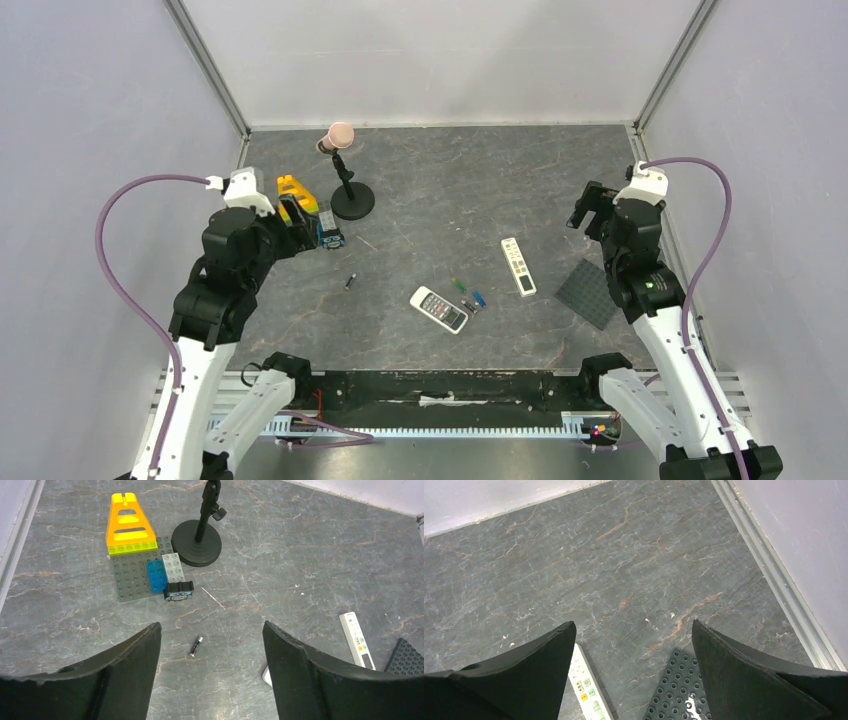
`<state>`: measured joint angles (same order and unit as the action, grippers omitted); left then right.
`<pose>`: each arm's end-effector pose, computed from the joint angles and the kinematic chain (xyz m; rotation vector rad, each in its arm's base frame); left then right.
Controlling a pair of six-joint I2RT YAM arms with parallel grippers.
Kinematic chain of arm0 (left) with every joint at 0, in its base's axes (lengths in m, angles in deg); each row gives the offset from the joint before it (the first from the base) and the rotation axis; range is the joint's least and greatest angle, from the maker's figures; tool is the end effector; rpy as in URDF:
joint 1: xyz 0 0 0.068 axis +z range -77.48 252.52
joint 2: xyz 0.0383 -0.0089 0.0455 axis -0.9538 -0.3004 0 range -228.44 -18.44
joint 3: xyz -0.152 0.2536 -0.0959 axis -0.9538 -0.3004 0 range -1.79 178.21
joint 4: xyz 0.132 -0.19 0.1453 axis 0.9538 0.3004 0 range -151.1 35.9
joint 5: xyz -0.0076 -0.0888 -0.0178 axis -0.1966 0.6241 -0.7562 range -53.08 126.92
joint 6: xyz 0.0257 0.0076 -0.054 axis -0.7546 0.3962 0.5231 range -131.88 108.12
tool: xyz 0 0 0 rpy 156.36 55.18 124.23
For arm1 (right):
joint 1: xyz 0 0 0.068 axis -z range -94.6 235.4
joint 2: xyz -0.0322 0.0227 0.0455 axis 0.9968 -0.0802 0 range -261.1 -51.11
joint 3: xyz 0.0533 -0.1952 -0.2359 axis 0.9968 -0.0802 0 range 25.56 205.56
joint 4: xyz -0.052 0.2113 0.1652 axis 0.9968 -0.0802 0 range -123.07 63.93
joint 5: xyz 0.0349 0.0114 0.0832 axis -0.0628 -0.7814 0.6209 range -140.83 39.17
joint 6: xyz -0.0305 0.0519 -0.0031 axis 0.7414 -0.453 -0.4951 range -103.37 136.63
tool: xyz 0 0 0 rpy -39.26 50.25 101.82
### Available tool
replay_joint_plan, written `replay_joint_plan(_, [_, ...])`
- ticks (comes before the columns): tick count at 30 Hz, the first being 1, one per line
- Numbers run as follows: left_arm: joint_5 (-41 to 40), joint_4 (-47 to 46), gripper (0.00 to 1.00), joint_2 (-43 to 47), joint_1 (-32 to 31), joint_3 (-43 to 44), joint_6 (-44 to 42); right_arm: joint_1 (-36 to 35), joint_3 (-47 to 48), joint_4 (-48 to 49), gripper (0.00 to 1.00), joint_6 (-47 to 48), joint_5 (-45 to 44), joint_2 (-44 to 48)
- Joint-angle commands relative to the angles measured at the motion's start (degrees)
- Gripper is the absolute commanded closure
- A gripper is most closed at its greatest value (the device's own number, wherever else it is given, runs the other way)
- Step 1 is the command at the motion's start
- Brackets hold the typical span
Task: Load the batteries into the remote control
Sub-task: Pick up the remote control from the center of the board.
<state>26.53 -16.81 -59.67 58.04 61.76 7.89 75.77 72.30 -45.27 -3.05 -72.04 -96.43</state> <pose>0.1150 -0.0214 0.4224 -0.2096 1.9425 -0.2181 0.1732 0.0131 0.3601 0.4120 1.8133 0.0063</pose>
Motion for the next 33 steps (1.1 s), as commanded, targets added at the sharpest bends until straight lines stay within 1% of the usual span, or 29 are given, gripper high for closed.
replay_joint_plan(1, [0.75,-2.06,0.13,-0.05,0.24,-0.47,2.53,0.00,0.11,0.21,0.11,0.48,3.93,0.23])
replay_joint_plan(4, [4.24,-1.34,0.11,-1.14,0.24,-0.19,4.14,0.01,-0.51,-0.90,0.11,0.61,9.39,0.46])
replay_joint_plan(7, [3.67,-1.48,0.10,-1.68,0.24,-0.91,4.99,-0.02,-1.67,-1.84,0.12,1.72,15.13,0.67])
replay_joint_plan(10, [6.68,-2.40,0.08,-1.61,0.24,-1.79,3.20,-0.03,-3.49,-2.45,0.12,2.60,20.88,1.51])
replay_joint_plan(14, [13.37,-2.72,0.08,-2.14,0.26,-2.69,0.93,0.03,-6.46,-2.60,0.12,1.90,28.30,2.70])
replay_joint_plan(17, [19.21,-3.13,0.09,-2.30,0.24,-4.94,0.84,-0.69,-9.55,-1.35,0.13,-1.20,32.67,3.01])
replay_joint_plan(18, [22.36,-3.58,0.09,-2.18,0.24,-6.36,1.17,-1.51,-10.88,-0.76,0.13,-2.20,33.56,3.06])
replay_joint_plan(19, [25.44,-4.83,0.09,-2.00,0.24,-7.88,1.85,-2.96,-11.90,-0.07,0.14,-3.19,33.21,3.21])
replay_joint_plan(21, [30.72,-7.93,0.09,-1.36,0.24,-11.92,4.63,-7.23,-13.67,0.52,0.14,-4.81,29.85,2.74])
replay_joint_plan(23, [34.92,-11.82,0.09,-0.45,0.11,-16.42,8.13,-12.99,-14.54,0.60,0.14,-6.37,24.64,1.39])
replay_joint_plan(24, [35.76,-13.73,0.09,0.16,0.07,-18.75,10.09,-16.38,-14.78,0.68,0.15,-7.37,22.18,0.24])
replay_joint_plan(29, [35.74,-21.46,0.10,2.74,-0.70,-27.56,17.73,-28.08,-15.16,3.20,0.18,-11.18,14.79,-7.16])
replay_joint_plan(33, [31.56,-22.10,0.12,2.66,-0.90,-29.66,19.06,-36.72,-12.63,6.01,0.17,-8.14,13.11,-14.05])
